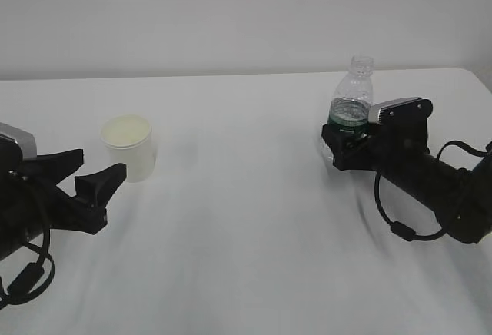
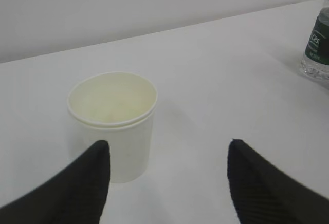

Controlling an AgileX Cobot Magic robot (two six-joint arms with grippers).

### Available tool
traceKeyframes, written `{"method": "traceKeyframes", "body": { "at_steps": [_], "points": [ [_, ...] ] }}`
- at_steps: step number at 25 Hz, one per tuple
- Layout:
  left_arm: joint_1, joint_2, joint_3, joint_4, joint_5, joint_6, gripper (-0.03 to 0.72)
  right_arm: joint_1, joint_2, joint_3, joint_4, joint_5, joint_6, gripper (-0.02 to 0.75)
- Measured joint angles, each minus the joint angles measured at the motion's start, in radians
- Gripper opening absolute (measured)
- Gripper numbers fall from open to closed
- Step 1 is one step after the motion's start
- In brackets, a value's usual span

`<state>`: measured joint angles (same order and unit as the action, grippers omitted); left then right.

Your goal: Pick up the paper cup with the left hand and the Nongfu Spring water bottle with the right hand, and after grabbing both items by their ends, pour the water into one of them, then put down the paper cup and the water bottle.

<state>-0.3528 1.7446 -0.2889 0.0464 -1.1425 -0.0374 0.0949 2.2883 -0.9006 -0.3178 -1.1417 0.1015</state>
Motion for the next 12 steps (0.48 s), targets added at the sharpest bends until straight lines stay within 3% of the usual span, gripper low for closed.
{"method": "traceKeyframes", "body": {
  "at_steps": [12],
  "points": [
    [0.0,0.0,0.0,-0.012,-0.002,0.0,0.52,0.026,0.011,-0.047,0.002,0.002,0.017,0.605]
  ]
}}
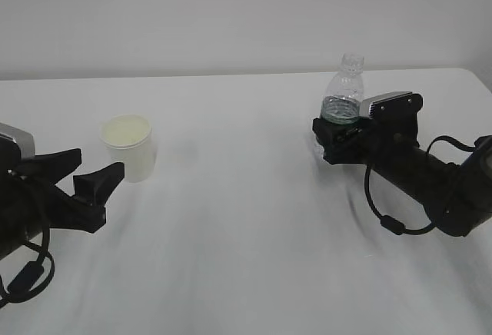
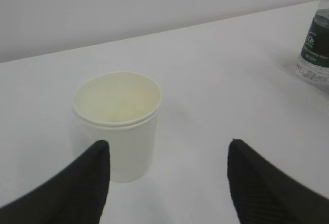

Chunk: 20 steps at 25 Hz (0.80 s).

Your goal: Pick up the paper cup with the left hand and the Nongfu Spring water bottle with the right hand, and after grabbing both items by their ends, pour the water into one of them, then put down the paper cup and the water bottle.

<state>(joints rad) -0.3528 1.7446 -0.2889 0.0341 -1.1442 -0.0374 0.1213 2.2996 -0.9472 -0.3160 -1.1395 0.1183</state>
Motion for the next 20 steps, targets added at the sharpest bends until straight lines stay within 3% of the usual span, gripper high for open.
{"method": "traceKeyframes", "body": {
  "at_steps": [14,20],
  "points": [
    [0.0,0.0,0.0,-0.012,0.0,0.0,0.52,0.0,0.0,-0.002,0.0,-0.002,0.002,0.593],
    [0.0,0.0,0.0,-0.014,0.0,0.0,0.52,0.0,0.0,-0.002,0.002,-0.002,0.002,0.503]
  ]
}}
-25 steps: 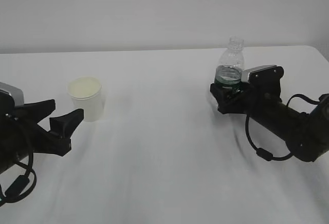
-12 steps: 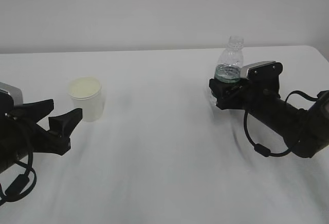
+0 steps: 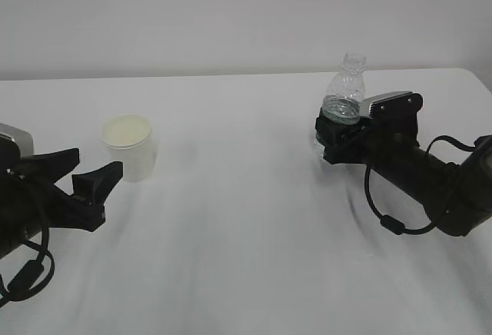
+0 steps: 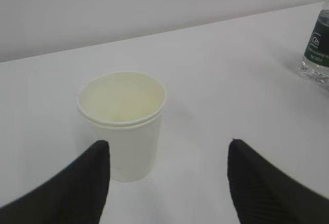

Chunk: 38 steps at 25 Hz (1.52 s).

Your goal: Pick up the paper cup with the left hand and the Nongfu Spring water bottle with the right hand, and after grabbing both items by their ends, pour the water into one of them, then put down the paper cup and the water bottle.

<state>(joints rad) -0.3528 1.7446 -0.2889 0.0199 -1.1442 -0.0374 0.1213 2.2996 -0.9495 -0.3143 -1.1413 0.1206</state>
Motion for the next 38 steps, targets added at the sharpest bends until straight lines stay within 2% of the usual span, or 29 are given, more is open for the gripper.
{"method": "traceKeyframes", "body": {
  "at_steps": [5,21,29,38],
  "points": [
    [0.0,0.0,0.0,0.0,0.0,0.0,0.52,0.0,0.0,0.0,0.0,0.0,-0.004,0.442],
    [0.0,0.0,0.0,-0.001,0.0,0.0,0.52,0.0,-0.006,0.004,-0.022,0.002,-0.01,0.432],
    [0.0,0.0,0.0,-0.002,0.0,0.0,0.52,0.0,-0.064,0.093,-0.03,0.018,-0.012,0.428],
    [0.0,0.0,0.0,-0.004,0.0,0.0,0.52,0.0,-0.236,0.279,-0.03,0.024,-0.084,0.428]
  ]
}}
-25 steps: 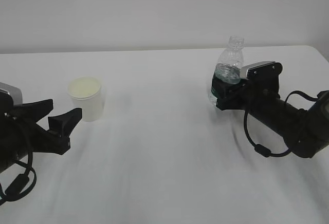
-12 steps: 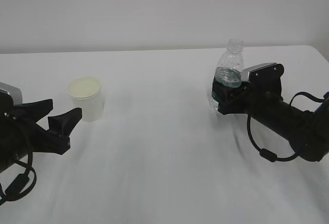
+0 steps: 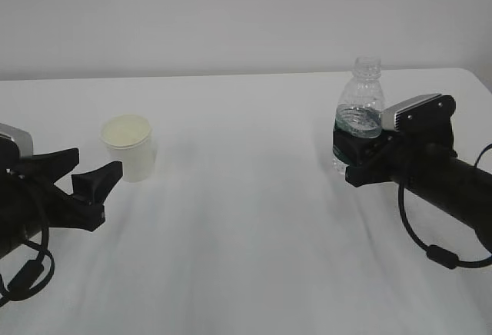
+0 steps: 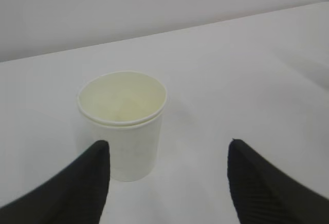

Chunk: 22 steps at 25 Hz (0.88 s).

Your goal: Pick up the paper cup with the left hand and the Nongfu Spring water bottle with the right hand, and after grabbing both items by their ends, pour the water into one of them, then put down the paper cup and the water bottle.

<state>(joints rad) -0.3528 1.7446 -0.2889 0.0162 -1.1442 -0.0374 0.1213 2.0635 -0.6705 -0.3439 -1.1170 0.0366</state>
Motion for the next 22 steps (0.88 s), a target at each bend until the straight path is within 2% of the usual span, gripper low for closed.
{"method": "traceKeyframes", "body": {
  "at_steps": [14,18,22],
  "points": [
    [0.0,0.0,0.0,-0.026,0.0,0.0,0.53,0.0,-0.415,0.286,0.056,0.0,-0.006,0.428],
    [0.0,0.0,0.0,-0.04,0.0,0.0,0.643,0.0,-0.465,0.347,0.056,0.007,-0.008,0.428],
    [0.0,0.005,-0.002,-0.048,0.0,0.0,0.675,0.0,-0.47,0.384,0.052,0.012,-0.008,0.428]
  ]
}}
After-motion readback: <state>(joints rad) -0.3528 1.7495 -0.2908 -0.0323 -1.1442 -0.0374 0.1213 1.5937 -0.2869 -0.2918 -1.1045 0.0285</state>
